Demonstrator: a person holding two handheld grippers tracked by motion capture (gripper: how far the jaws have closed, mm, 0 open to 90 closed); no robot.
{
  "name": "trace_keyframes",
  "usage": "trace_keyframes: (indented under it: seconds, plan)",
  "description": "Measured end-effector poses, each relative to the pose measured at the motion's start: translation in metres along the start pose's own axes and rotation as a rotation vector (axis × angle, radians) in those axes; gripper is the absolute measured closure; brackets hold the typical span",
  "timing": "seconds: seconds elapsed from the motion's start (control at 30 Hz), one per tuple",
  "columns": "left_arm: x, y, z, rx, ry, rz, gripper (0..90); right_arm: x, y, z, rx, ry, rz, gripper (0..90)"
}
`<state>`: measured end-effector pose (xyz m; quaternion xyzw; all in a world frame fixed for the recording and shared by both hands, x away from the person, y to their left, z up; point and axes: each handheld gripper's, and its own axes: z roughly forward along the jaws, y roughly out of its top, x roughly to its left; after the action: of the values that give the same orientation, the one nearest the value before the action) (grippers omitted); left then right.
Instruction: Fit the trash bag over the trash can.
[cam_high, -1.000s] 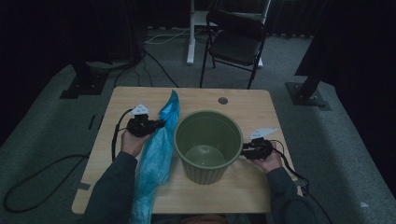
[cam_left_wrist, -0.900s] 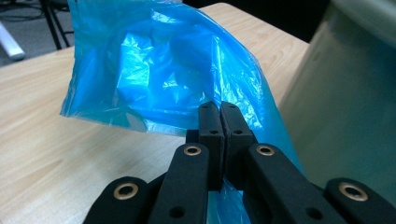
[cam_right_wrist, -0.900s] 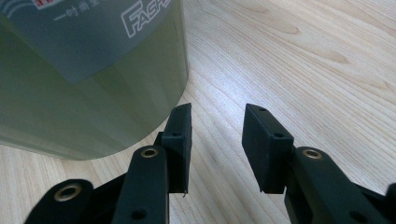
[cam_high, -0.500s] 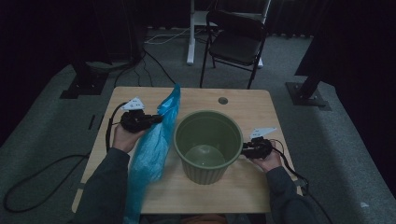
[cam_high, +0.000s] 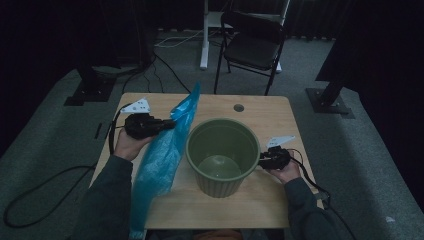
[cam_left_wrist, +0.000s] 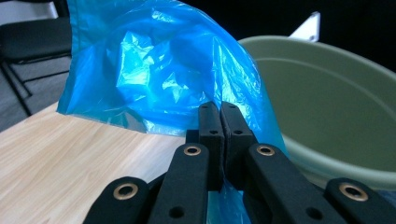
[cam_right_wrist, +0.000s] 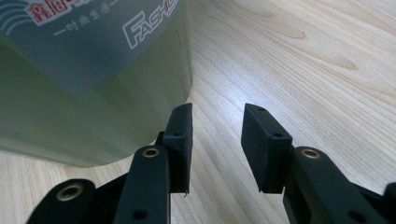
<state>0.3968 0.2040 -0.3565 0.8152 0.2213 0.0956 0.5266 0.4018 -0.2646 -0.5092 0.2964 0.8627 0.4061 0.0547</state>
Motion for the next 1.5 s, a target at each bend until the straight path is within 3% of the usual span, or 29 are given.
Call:
trace_keyframes:
  seconds: [0.27,0.83,1.07,1.33,1.5]
  plan:
    - [-0.011,0.017,-0.002,-0.002,-0.047,0.05,88.7,0.0,0.003,0.0,-0.007,0.003,0.0,63.7]
    - [-0.025,0.034,-0.019,-0.047,-0.135,0.106,88.7,0.0,0.009,0.004,-0.008,0.014,-0.015,63.8]
    - [-0.035,0.04,-0.012,-0.041,-0.178,0.129,88.6,0.0,0.011,0.007,-0.004,0.019,-0.022,63.8]
    - [-0.05,0.038,0.014,0.059,-0.256,0.18,88.4,-0.001,0.013,0.006,-0.009,0.019,-0.022,63.8]
    - [-0.054,0.027,0.017,0.113,-0.317,0.184,88.4,-0.003,0.012,0.004,-0.014,0.014,-0.02,63.8]
